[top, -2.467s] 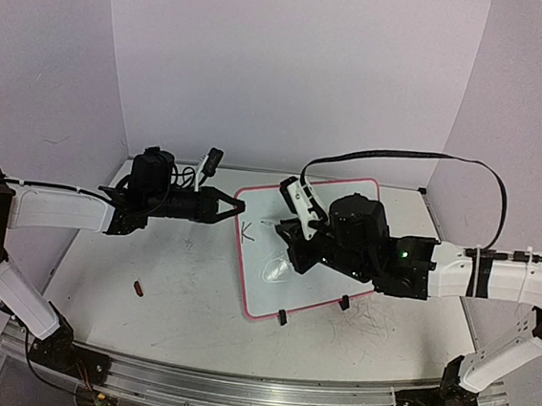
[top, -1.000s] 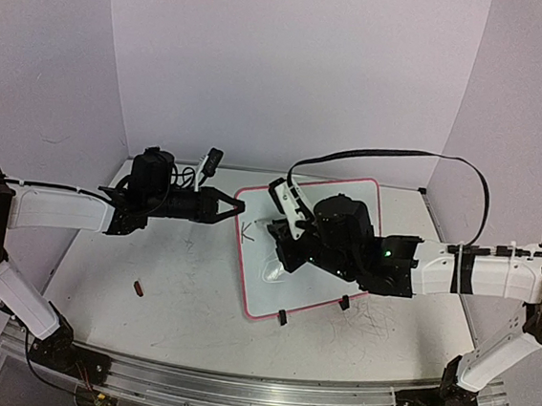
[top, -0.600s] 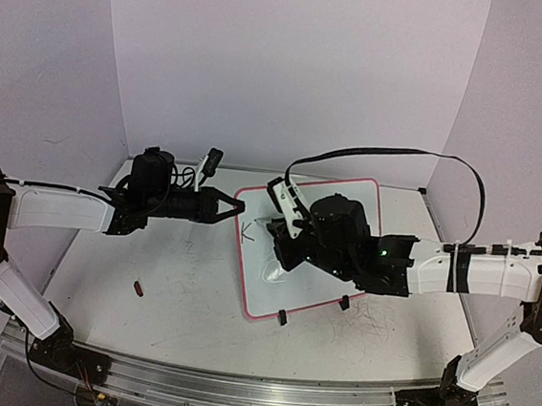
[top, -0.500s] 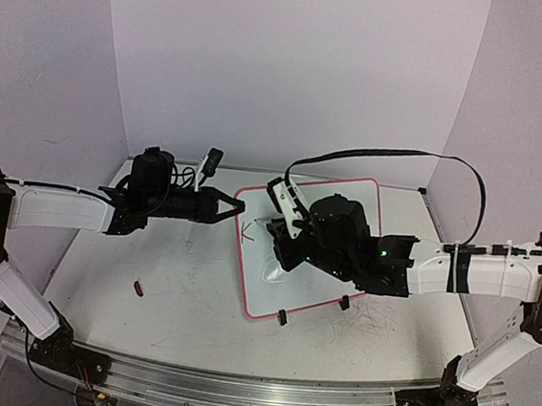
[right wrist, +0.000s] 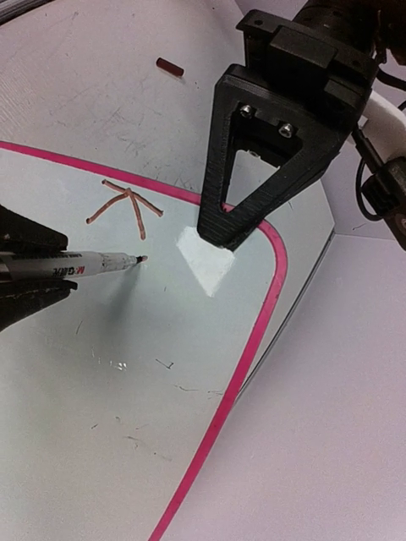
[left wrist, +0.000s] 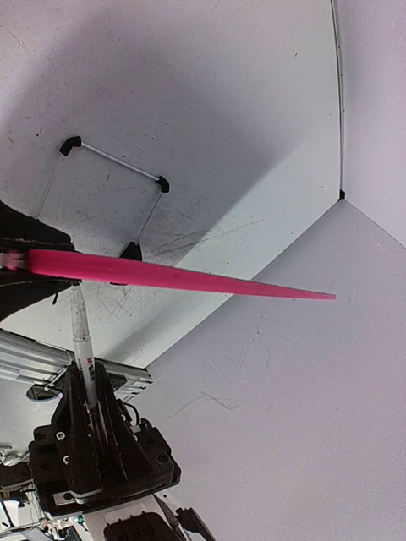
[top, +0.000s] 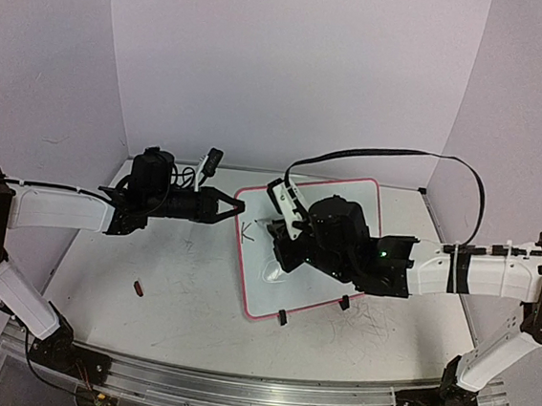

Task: Write a sentence on the whiteboard
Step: Write on the whiteboard with the whiteboard.

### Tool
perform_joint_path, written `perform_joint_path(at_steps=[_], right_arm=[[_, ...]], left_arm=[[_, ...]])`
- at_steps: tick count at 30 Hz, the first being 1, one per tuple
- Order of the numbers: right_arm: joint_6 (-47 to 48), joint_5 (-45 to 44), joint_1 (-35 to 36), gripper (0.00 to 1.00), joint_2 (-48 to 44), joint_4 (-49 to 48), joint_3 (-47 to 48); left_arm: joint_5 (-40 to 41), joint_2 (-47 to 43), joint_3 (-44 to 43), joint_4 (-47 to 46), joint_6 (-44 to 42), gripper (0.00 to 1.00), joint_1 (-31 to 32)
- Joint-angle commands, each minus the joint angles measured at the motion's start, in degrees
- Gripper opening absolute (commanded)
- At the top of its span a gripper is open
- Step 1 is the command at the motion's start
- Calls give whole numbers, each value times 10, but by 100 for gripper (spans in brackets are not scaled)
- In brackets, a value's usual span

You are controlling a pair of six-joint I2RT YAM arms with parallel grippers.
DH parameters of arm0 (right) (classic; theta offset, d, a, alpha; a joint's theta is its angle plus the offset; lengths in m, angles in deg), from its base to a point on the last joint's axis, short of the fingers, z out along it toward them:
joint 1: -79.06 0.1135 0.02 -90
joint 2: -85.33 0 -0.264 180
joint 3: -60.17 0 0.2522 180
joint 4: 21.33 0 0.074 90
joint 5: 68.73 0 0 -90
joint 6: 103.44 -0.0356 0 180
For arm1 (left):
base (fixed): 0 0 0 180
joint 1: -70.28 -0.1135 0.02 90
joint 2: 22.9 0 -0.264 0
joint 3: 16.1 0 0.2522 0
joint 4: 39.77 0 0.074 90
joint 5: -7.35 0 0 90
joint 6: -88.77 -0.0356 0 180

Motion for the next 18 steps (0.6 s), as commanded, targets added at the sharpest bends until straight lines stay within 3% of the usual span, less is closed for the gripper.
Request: perform_joint_path(at_steps=[1, 7, 18], right_arm=[[-9, -16, 2, 0, -4, 5, 19], [-2, 28, 5, 0, -40, -22, 0], [-13, 8, 5, 0, -20, -14, -5]], left_arm=[[13, -18, -1, -6, 15, 0, -3], [12, -16, -4, -6, 15, 0, -3], [13, -20, -1, -6, 15, 0, -3]])
